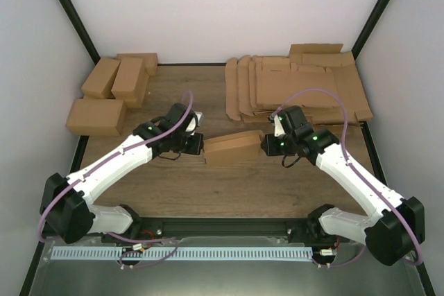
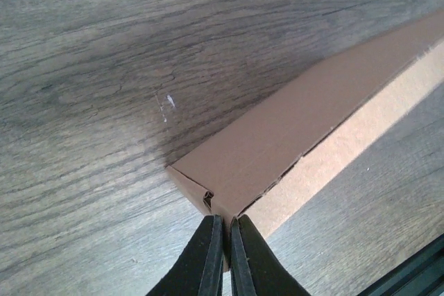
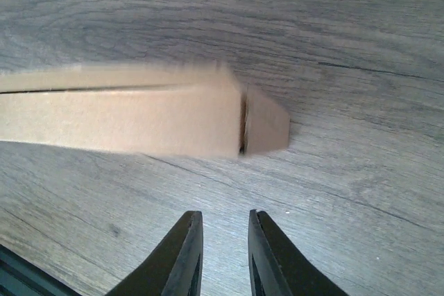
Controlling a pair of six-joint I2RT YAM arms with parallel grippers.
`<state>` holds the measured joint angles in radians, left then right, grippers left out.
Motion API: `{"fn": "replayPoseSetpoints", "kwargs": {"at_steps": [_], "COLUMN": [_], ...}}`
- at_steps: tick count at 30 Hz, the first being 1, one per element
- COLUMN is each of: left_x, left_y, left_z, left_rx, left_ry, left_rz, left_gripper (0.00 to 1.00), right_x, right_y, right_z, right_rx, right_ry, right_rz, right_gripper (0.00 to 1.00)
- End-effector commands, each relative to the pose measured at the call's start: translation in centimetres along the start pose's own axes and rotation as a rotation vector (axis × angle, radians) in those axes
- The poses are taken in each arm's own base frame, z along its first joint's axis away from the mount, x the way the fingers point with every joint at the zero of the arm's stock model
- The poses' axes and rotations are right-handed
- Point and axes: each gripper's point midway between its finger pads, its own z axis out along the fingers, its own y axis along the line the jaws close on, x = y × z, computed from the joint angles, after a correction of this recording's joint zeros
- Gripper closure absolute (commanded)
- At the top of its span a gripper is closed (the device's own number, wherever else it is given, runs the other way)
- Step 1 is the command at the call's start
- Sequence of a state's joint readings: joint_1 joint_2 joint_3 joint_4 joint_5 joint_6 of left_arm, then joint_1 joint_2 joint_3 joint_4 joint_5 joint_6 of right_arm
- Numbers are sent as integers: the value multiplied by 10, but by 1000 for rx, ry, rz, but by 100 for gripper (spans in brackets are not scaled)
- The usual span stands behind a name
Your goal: Fold the paper box
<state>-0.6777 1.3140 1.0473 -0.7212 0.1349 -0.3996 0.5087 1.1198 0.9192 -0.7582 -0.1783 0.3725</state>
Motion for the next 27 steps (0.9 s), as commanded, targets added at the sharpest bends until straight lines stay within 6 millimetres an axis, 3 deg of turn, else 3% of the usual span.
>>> {"fn": "replayPoseSetpoints", "kwargs": {"at_steps": [1, 4, 6, 10, 14, 20, 27], "left_x": [-4, -4, -5, -4, -5, -5, -5], "left_y": [-6, -6, -3, -1, -2, -2, -1], "left_z": [-4, -3, -3, -4, -5, -7, -10], "left_rx": [-1, -7, -27, -50, -46, -50, -65], "left_ry": [-4, -1, 2, 10, 9, 6, -5], "left_rz": [-10, -3, 5, 26, 37, 73, 115], "left_gripper": [95, 95, 95, 95, 93, 94, 96], "right_x": [-10, -12, -15, -28, -46, -66, -98], "right_y": [14, 15, 10, 2, 15, 43, 25], "right_z": [-11, -11, -11, -17, -19, -6, 5], "right_rx": [-34, -34, 2, 64, 19, -122, -98], "right_ry": [-38, -44, -51, -103, -158, -172, -164], "right_rz": [-11, -21, -25, -48, -129, -338, -365], "right_gripper": [82, 79, 68, 58, 50, 58, 57]}}
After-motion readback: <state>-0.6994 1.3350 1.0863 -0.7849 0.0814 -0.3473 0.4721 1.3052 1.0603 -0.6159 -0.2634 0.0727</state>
